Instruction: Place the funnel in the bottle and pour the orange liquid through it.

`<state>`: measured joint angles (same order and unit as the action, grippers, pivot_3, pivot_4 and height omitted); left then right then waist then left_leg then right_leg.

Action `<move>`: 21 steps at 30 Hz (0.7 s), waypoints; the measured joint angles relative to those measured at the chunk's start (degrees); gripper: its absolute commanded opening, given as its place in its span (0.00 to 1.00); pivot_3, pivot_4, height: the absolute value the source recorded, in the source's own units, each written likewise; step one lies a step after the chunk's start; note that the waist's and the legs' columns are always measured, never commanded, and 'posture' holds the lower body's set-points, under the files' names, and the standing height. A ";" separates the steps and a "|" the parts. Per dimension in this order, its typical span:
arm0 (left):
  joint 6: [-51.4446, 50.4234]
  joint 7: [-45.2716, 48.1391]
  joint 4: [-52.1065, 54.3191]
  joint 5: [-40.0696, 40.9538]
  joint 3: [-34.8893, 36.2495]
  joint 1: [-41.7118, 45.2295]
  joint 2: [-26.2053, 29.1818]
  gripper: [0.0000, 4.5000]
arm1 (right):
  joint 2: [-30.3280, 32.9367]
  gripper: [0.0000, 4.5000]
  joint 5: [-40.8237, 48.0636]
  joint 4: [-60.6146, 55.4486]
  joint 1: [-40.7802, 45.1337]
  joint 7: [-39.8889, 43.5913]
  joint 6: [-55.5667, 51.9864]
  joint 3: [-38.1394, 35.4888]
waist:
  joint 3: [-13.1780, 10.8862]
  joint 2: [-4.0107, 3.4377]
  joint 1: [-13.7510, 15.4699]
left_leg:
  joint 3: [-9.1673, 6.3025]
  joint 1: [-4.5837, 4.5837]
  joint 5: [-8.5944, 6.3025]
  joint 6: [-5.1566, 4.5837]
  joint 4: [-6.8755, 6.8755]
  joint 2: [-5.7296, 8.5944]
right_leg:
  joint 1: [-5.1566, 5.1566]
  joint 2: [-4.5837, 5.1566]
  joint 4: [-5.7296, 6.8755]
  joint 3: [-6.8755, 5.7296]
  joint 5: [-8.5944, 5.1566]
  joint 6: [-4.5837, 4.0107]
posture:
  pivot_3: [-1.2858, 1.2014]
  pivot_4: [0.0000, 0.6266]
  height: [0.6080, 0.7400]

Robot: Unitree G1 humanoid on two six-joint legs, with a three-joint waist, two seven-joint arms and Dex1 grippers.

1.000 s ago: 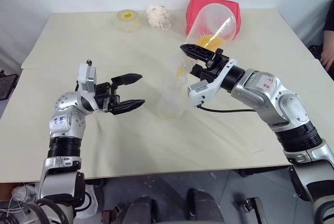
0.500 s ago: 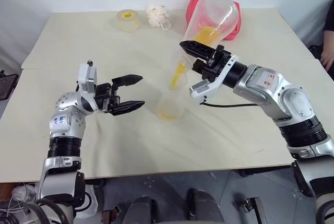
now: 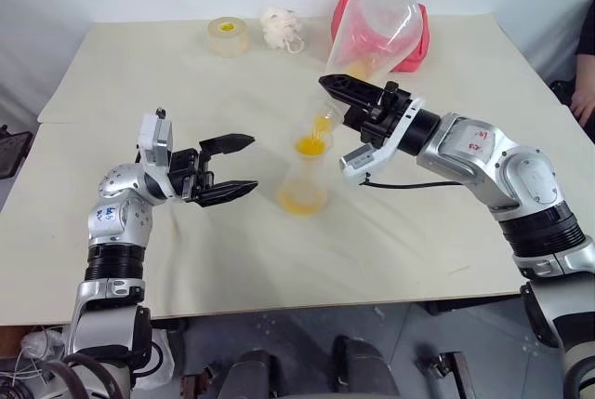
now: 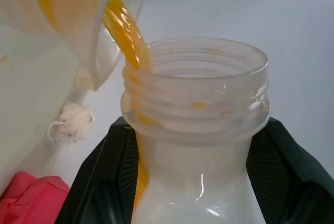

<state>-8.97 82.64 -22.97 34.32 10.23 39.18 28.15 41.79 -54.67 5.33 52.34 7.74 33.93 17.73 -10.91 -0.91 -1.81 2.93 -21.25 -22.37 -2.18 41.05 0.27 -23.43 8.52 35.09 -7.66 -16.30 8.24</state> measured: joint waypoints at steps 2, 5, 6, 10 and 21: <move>-0.15 0.01 0.00 0.00 0.00 0.00 0.00 1.00 | 0.11 0.54 -0.32 0.51 0.70 -0.69 0.31 0.00 | 0.00 0.00 0.00 | 0.00 0.00 0.00 0.00 0.00 0.00 | 0.00 0.00 0.00 0.00 0.00 0.00 | 0.52 0.24 1.00; -0.28 0.02 0.00 0.00 0.00 0.01 0.00 1.00 | 0.35 0.54 -1.20 1.04 1.24 -1.61 1.20 0.00 | 0.00 0.00 0.01 | 0.00 0.00 0.00 0.00 0.00 0.00 | 0.00 0.00 0.00 0.00 0.00 0.00 | 0.52 0.24 1.00; -0.29 0.02 0.00 0.00 0.00 0.02 -0.01 1.00 | 0.35 0.54 -1.48 1.40 1.38 -2.04 1.41 0.00 | 0.00 0.00 0.01 | 0.00 0.00 0.00 0.00 0.00 0.00 | 0.00 0.00 0.00 0.00 0.00 0.00 | 0.52 0.24 1.00; -0.30 0.02 -0.01 0.00 0.00 0.03 -0.03 1.00 | 0.40 0.54 -2.38 1.94 1.63 -3.18 2.48 0.01 | 0.00 0.00 -0.01 | 0.00 0.00 0.00 0.00 0.00 -0.01 | 0.00 0.00 0.00 0.00 0.00 0.00 | 0.52 0.24 1.00; -0.32 0.00 -0.08 -0.01 0.00 0.30 -0.03 1.00 | 0.40 0.54 -4.02 2.29 2.64 -4.98 5.03 0.09 | 0.00 0.00 0.00 | 0.00 0.00 0.00 0.00 0.00 -0.01 | 0.00 0.00 0.01 0.00 0.00 0.00 | 0.52 0.24 1.00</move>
<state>-9.29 82.64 -23.05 34.31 10.23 39.48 28.12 42.20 -58.69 7.62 54.98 2.76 38.95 17.82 -10.91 -0.91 -1.81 2.93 -21.26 -22.37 -2.18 41.05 0.26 -23.43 8.52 35.10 -7.66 -16.30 8.24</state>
